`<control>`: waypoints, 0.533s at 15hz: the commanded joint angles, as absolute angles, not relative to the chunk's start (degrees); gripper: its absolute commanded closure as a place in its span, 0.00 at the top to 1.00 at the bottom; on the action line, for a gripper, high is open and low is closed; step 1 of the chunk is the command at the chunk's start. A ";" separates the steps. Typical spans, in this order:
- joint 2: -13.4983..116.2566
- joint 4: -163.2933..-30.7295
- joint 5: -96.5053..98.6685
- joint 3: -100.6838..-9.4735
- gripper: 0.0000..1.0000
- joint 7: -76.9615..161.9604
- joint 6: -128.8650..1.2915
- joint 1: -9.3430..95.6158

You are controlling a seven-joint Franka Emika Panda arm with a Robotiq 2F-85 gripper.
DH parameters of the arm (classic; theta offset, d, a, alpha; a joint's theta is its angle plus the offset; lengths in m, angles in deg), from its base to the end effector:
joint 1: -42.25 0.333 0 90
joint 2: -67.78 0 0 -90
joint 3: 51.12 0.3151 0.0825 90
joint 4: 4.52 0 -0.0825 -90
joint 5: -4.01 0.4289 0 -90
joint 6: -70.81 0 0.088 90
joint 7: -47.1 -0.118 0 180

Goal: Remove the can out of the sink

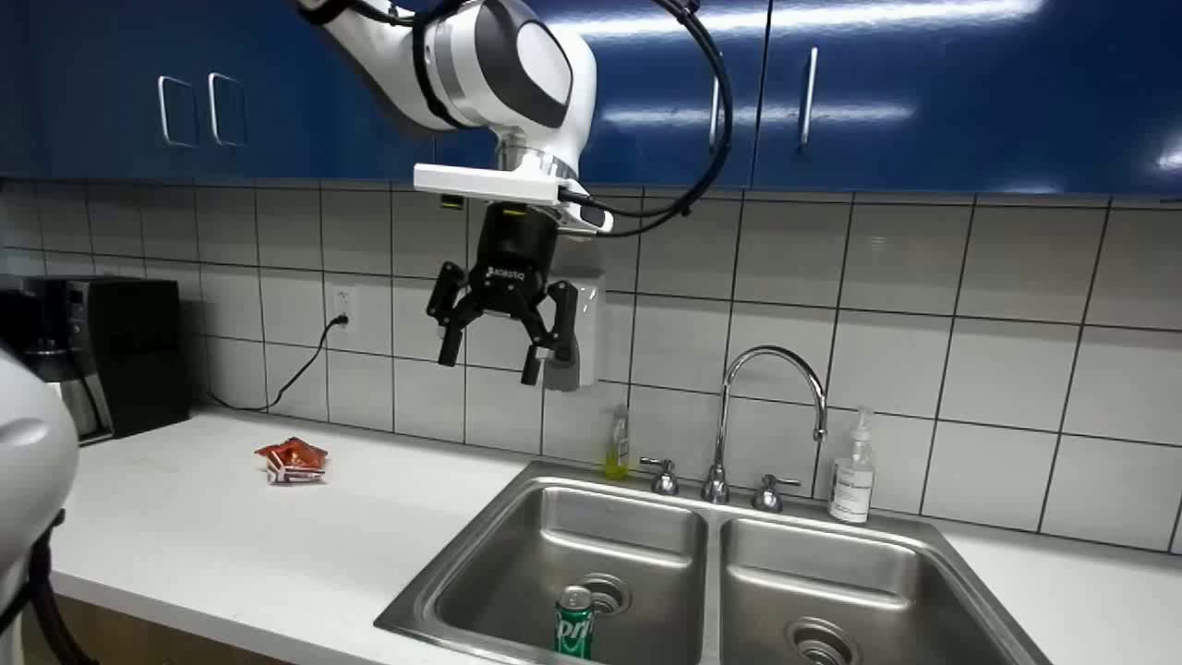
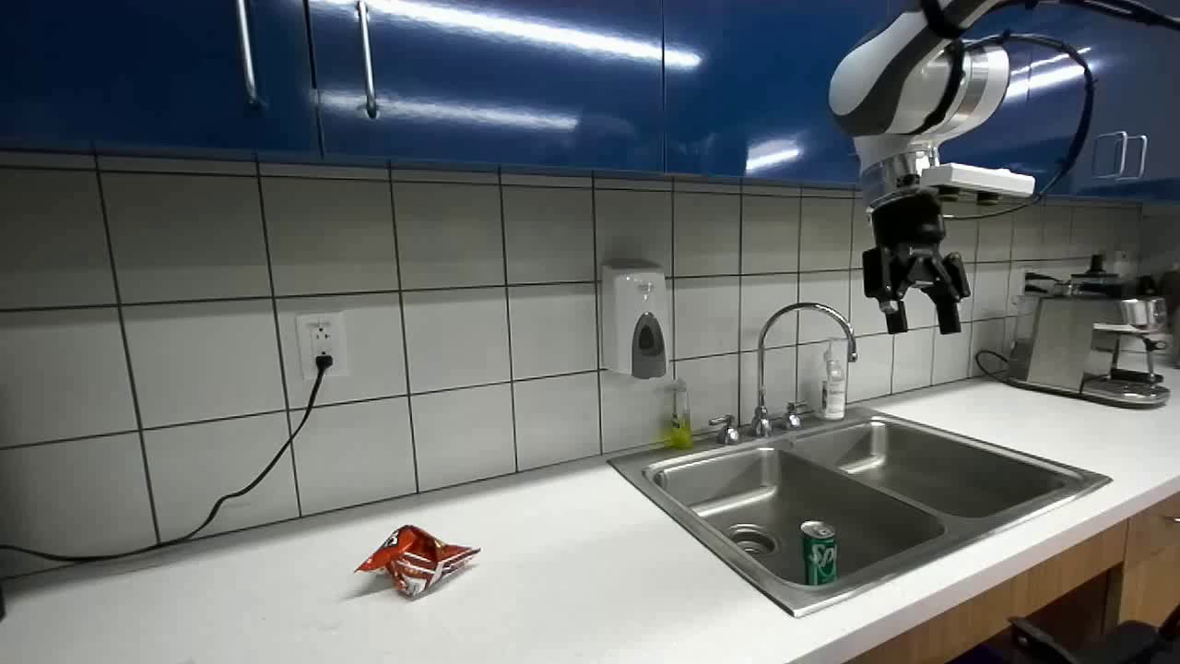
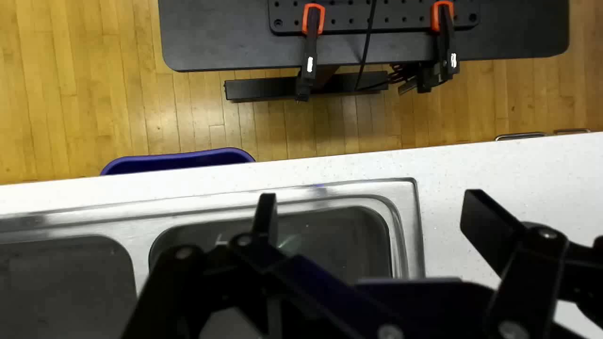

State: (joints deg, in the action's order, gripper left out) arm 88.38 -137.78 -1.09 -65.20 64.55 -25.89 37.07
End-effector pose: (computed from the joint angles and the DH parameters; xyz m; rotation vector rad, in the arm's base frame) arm 0.4189 -0.1577 0.4250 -3.0260 -0.0290 0.4165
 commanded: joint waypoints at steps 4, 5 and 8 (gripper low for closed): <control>87.39 -137.51 -0.38 -64.55 1.00 64.82 -26.92 36.32; 86.63 -137.43 0.13 -64.64 1.00 64.93 -27.68 36.45; 82.99 -137.91 2.56 -64.72 1.00 64.85 -33.45 36.79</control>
